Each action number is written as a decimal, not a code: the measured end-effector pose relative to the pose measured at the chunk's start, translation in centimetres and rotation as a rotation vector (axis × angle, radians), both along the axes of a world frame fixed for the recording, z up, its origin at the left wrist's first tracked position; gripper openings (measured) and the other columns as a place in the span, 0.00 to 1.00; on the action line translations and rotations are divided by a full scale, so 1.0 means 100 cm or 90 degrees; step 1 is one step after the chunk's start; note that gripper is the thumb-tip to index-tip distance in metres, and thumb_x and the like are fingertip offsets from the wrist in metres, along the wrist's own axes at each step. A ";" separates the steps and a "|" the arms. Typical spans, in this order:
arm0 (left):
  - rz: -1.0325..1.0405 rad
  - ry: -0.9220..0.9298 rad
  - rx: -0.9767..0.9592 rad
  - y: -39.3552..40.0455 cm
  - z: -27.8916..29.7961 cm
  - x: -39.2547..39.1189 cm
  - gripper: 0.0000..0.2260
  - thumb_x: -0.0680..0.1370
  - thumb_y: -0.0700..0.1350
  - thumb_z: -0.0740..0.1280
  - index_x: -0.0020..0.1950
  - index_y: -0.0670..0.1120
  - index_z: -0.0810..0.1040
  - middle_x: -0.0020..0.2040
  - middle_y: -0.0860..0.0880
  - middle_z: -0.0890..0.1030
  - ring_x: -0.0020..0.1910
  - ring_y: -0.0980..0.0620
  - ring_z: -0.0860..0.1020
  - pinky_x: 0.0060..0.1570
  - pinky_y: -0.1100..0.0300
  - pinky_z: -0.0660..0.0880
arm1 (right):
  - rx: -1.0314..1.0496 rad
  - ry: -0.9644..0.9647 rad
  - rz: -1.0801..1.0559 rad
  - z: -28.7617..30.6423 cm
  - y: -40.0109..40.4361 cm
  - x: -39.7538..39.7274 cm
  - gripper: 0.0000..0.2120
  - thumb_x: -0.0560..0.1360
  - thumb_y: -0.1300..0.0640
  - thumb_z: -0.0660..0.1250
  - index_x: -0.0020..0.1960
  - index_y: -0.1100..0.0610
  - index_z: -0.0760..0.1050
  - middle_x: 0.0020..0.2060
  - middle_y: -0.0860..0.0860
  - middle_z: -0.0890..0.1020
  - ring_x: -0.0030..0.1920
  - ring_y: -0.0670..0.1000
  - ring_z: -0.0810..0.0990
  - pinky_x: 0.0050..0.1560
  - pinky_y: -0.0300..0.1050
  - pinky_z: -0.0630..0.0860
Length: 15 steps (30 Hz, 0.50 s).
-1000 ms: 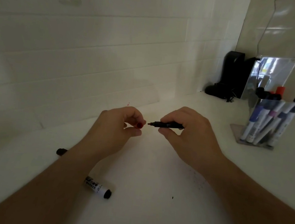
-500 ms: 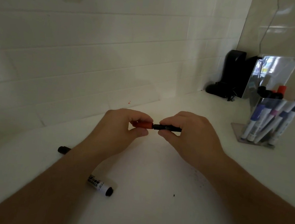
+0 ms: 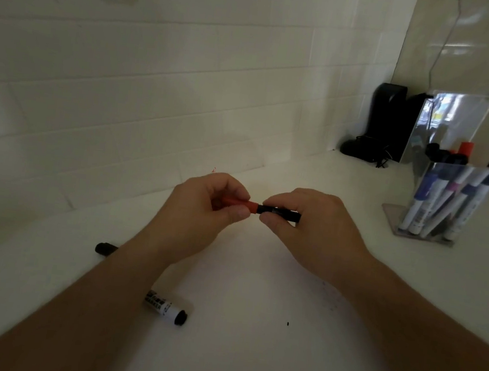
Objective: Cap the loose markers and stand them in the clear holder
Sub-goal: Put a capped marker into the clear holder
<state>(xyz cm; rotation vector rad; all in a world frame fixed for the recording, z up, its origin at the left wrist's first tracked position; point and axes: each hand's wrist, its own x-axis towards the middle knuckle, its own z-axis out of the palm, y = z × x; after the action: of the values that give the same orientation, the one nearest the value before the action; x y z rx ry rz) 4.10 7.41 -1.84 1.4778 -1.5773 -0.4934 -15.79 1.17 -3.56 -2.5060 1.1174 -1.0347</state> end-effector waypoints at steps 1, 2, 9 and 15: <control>-0.008 -0.013 0.002 0.000 -0.001 -0.001 0.06 0.75 0.43 0.76 0.47 0.54 0.82 0.44 0.55 0.86 0.44 0.57 0.84 0.48 0.56 0.80 | 0.012 0.003 0.008 0.001 0.001 0.001 0.10 0.78 0.43 0.67 0.56 0.43 0.83 0.43 0.43 0.84 0.44 0.44 0.79 0.49 0.46 0.78; -0.013 -0.028 0.004 0.001 -0.002 -0.003 0.07 0.74 0.42 0.76 0.48 0.53 0.82 0.44 0.55 0.86 0.45 0.57 0.84 0.51 0.54 0.81 | 0.019 0.010 0.016 0.001 0.002 0.002 0.11 0.78 0.43 0.67 0.56 0.43 0.84 0.44 0.43 0.85 0.45 0.44 0.80 0.50 0.45 0.78; 0.020 -0.119 0.035 -0.001 -0.005 -0.004 0.04 0.78 0.50 0.72 0.50 0.58 0.80 0.43 0.59 0.84 0.44 0.62 0.81 0.47 0.62 0.77 | 0.057 0.023 0.024 0.001 0.001 0.001 0.09 0.78 0.45 0.70 0.55 0.45 0.84 0.44 0.41 0.85 0.44 0.42 0.80 0.46 0.32 0.72; -0.026 -0.107 0.056 -0.001 -0.005 -0.007 0.10 0.83 0.41 0.62 0.52 0.54 0.80 0.43 0.60 0.84 0.41 0.60 0.80 0.44 0.66 0.76 | 0.064 0.039 0.009 0.002 0.000 0.001 0.08 0.77 0.45 0.70 0.54 0.44 0.84 0.42 0.42 0.85 0.43 0.43 0.80 0.48 0.40 0.77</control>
<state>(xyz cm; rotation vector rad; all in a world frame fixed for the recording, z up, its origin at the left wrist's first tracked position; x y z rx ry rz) 3.41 7.30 -2.38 1.5907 -1.7397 -0.4775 -15.65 1.17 -3.35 -2.4784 1.1365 -0.8797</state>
